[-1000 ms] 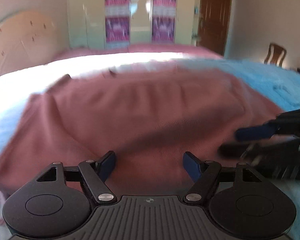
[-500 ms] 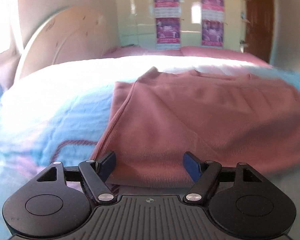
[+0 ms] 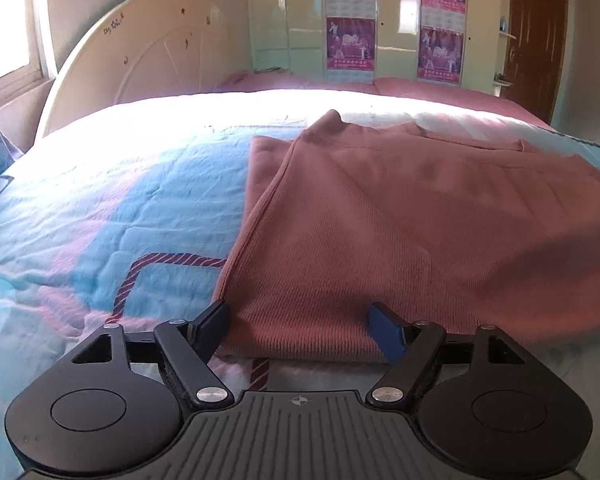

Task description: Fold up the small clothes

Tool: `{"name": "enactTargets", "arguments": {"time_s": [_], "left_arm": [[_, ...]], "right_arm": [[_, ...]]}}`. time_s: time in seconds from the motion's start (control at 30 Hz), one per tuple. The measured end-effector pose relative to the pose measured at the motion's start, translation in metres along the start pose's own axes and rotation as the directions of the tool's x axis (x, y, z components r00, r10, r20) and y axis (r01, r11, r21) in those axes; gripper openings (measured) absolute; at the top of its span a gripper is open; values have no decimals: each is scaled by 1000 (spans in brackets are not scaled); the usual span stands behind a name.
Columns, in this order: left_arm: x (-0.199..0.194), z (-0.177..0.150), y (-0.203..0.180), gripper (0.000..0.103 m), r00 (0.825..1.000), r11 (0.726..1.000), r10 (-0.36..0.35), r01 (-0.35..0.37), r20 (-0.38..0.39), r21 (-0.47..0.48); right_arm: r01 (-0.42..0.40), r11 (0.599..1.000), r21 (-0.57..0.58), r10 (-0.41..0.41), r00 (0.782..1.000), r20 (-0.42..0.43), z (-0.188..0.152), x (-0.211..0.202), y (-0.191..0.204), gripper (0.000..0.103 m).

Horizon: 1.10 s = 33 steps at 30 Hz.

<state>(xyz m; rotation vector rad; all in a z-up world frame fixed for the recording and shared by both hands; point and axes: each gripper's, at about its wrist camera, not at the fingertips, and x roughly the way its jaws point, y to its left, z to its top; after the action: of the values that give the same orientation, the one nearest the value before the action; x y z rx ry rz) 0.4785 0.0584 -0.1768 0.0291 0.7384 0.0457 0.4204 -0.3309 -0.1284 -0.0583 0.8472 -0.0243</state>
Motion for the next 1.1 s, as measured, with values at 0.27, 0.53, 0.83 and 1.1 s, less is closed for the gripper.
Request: {"name": "enactTargets", "arguments": {"time_s": [0.27,0.53,0.83,1.1], "left_arm": [[6,6,-5,76,999,1000,14,-14,-28,24],[4,8,-5,80,998,1000,13,-12,-53,24],[13,7,9,103,994,999,21,-26,-106,-47],[14,4,10,103,995,999,12,-15,-96,-35]], "right_arm": [[17,1000,24,-17,1000,-18,-3,-5,-11,18],[71,996,-54,-71,997,5,-7,-6,4,21],[54,998,-40,-56,998,-28,-2,-4,0,24],[37,999,-39,-39,998,-45,0,-2,-4,25]]}}
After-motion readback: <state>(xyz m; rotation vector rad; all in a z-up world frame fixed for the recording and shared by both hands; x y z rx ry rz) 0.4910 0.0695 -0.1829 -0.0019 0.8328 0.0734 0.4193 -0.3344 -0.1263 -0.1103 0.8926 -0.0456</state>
